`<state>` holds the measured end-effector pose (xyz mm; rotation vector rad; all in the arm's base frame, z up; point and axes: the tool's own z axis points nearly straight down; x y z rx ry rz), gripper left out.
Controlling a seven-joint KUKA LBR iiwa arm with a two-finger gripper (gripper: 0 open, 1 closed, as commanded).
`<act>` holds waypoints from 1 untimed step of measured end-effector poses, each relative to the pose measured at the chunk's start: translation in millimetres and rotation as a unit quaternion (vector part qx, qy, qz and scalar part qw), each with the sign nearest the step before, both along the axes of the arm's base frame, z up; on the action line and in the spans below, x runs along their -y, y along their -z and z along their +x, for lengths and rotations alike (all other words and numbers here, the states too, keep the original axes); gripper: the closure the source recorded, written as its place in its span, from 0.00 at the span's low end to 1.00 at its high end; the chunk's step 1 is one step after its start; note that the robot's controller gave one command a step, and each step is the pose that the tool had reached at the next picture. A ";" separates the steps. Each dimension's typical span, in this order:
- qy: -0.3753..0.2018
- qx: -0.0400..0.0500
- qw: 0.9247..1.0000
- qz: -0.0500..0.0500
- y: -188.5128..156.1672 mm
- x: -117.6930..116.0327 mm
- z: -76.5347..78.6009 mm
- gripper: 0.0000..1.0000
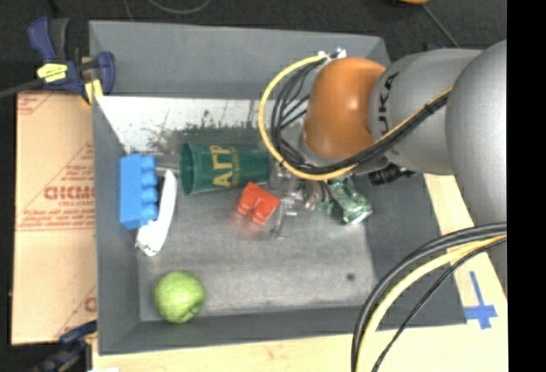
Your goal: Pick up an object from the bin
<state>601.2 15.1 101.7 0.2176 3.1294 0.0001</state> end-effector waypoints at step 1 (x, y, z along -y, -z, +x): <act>0.019 0.002 1.000 0.001 20.1 -19.0 14.6 0.00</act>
Offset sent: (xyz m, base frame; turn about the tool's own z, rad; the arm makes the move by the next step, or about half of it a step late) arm 0.0369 0.0068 -0.0214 0.0181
